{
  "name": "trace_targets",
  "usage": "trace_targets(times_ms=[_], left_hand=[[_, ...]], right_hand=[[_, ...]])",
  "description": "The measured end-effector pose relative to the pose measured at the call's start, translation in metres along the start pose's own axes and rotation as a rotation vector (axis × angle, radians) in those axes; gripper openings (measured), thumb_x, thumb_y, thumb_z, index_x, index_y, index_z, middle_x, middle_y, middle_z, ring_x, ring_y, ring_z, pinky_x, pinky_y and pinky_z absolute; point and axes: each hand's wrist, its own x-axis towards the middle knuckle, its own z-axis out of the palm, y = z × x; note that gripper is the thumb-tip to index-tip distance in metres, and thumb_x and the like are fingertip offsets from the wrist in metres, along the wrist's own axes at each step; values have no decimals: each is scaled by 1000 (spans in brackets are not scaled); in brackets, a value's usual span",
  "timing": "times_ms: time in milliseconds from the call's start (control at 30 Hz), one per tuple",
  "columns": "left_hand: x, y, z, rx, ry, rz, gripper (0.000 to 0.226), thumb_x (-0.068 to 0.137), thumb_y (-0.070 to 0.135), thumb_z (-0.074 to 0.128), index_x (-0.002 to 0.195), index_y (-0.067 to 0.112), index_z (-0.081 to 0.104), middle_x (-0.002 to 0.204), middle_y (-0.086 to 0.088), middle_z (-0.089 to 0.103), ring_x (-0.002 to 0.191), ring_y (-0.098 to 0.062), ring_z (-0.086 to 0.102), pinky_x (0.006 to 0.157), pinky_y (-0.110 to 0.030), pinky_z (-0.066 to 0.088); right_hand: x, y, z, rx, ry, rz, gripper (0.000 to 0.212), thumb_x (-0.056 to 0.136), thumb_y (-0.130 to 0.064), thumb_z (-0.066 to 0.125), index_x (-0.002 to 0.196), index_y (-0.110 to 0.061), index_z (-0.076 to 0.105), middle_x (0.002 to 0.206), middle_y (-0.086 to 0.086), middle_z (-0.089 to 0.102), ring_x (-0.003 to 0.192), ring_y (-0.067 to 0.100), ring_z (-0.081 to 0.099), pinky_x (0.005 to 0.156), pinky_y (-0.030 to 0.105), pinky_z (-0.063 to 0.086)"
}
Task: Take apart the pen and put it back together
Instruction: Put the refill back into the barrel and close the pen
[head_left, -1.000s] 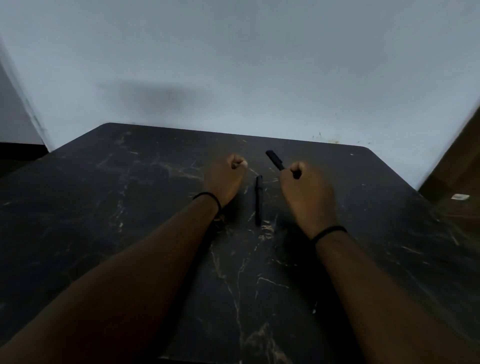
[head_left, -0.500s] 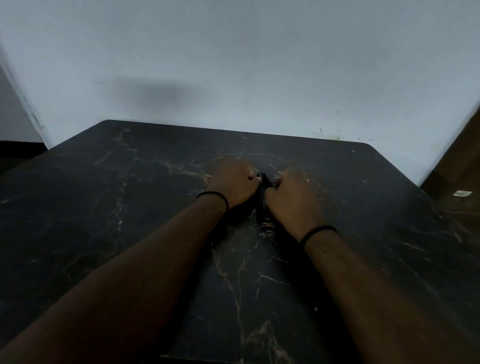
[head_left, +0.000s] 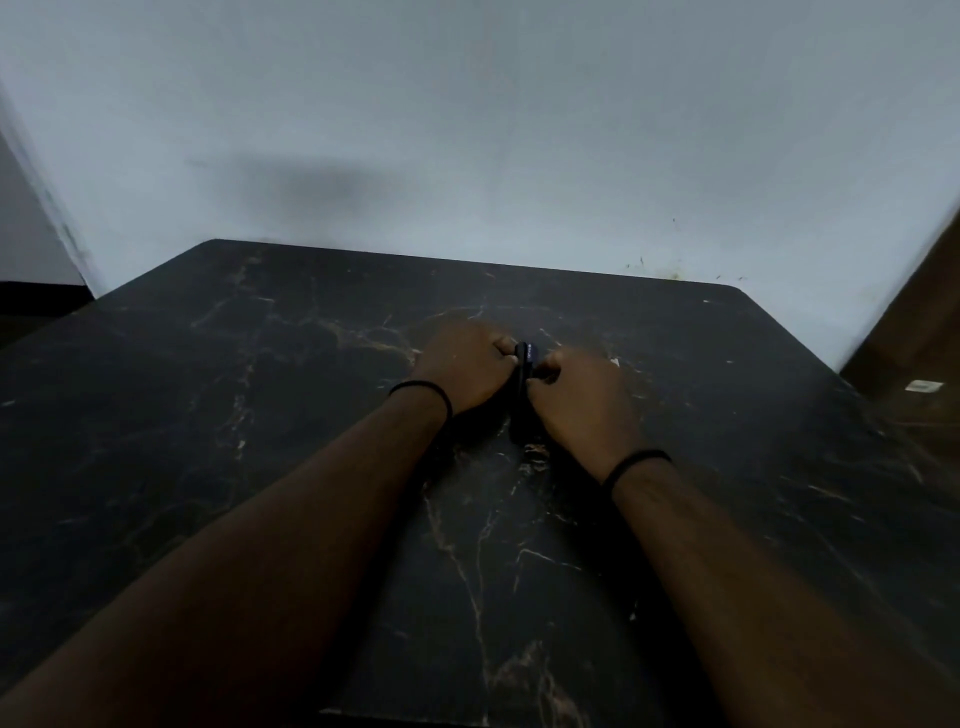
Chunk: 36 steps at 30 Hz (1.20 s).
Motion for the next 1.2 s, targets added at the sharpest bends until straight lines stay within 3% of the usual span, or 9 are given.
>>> trace_targets(times_ms=[267,433,567,733,833,867,900,1000,1200], left_hand=[[0,-3,0,-53,-7,14,13,85,27,62,85,23,75,70,6,69,69,-13,65,64,-26,50],[2,-7,0,-50,-8,44,32,88,33,65,118,24,68,102,-2,71,85,-12,58,76,-21,38],[-1,-6,-4,-45,-49,105,31,91,29,62,122,28,67,104,-1,71,71,-1,53,71,-17,38],[1,-5,-11,21,-137,141,35,94,31,59,127,24,64,126,1,67,106,-15,63,97,-30,47],[2,-9,-15,-19,-194,162,39,93,32,62,131,24,61,105,-7,72,88,-11,63,83,-24,45],[2,-11,-17,-36,-238,163,43,92,32,63,134,25,58,121,2,40,78,-14,60,77,-27,43],[3,-13,-19,-55,-286,161,47,91,32,65,137,26,55,78,13,42,71,-15,56,72,-29,41],[8,-19,-21,-85,-368,161,58,87,31,71,141,25,50,78,0,58,72,-11,53,73,-26,39],[10,-25,-19,-138,-356,179,62,79,36,77,136,28,54,73,9,60,61,1,52,65,-19,40]], right_hand=[[0,0,-4,2,-5,-7,16,83,-19,64,77,-9,75,74,9,70,71,24,65,60,25,37],[0,-1,-7,21,-33,10,17,84,-18,65,77,-6,76,75,12,71,72,27,67,62,31,46],[0,-3,-10,8,-68,19,20,86,-17,63,76,-5,75,74,13,70,72,28,66,61,29,44],[-1,-4,-14,1,-113,22,22,87,-18,62,75,-4,73,73,12,69,72,27,65,61,28,42],[-1,-5,-16,-23,-134,17,22,88,-18,62,70,-7,68,69,9,63,70,25,61,62,26,37],[-1,-5,-17,-23,-140,15,23,88,-18,62,67,-10,65,68,8,61,68,23,58,62,25,36],[-1,-5,-18,-18,-143,11,24,88,-17,62,65,-11,62,67,7,59,67,22,56,62,26,35],[0,-5,-18,-7,-146,-2,26,87,-16,63,62,-11,59,66,10,57,67,24,54,62,27,35],[1,-2,-17,-3,-155,-18,25,88,-18,62,70,-2,69,73,15,66,73,30,63,62,29,39]])
